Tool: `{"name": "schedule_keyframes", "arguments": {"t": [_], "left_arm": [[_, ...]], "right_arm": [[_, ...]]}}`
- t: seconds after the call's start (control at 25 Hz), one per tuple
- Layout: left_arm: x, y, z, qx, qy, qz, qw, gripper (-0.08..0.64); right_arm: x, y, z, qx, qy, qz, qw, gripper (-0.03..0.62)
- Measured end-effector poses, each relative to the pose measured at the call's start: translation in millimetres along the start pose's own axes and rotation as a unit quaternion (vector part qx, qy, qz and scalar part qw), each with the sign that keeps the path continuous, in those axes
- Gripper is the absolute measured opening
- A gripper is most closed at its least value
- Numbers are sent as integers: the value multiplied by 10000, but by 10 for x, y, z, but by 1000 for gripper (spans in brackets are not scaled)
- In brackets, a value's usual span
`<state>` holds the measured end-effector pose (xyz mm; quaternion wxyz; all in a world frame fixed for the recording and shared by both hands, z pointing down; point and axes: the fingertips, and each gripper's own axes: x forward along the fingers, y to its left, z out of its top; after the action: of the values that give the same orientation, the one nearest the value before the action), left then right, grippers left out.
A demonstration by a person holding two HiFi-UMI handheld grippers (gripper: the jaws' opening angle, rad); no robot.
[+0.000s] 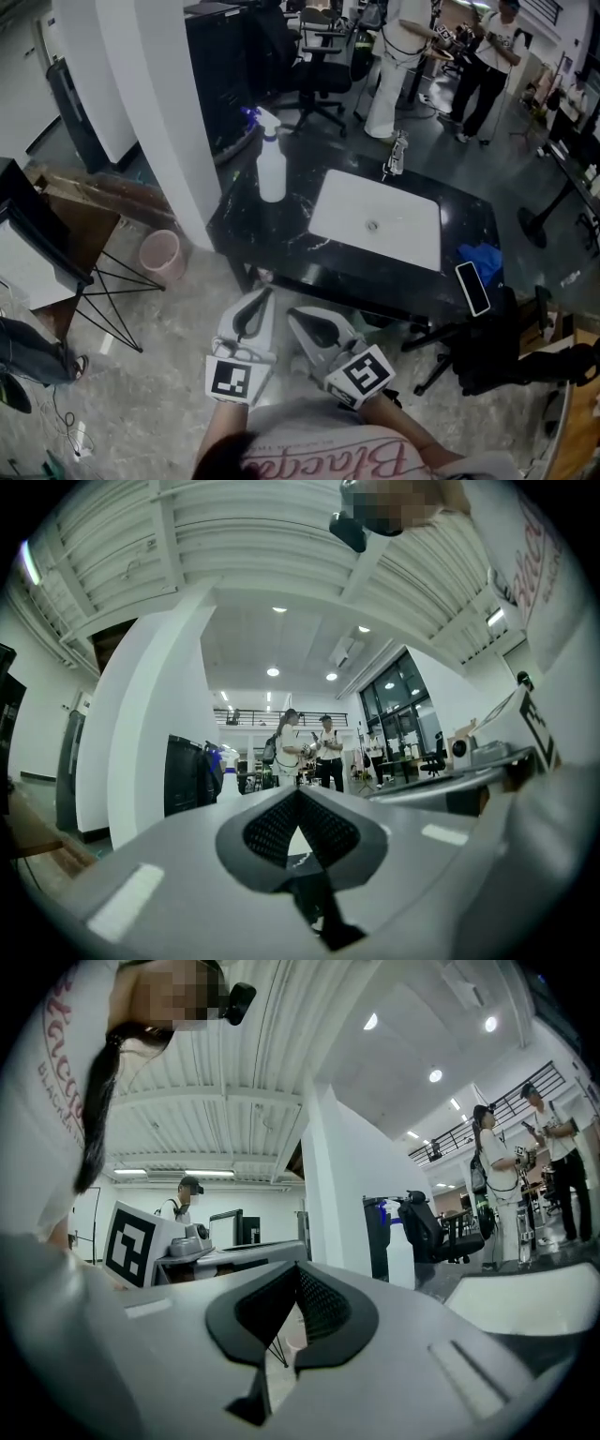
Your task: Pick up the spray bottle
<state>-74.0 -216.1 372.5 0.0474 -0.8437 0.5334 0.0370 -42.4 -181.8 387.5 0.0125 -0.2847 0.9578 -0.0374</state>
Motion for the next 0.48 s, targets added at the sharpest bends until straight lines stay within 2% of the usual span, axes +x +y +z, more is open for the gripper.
{"name": "schedule_keyframes", "arguments": {"t": [0.28,0.48], "left_arm": [[716,352,-146,-192,15,89,9998,-2],[1041,581,-320,-114,213,212,9995,0]], "right_arm": [[410,-655,77,-87,43,88,9999,2],[567,-988,48,1,111,10,9999,2]]}}
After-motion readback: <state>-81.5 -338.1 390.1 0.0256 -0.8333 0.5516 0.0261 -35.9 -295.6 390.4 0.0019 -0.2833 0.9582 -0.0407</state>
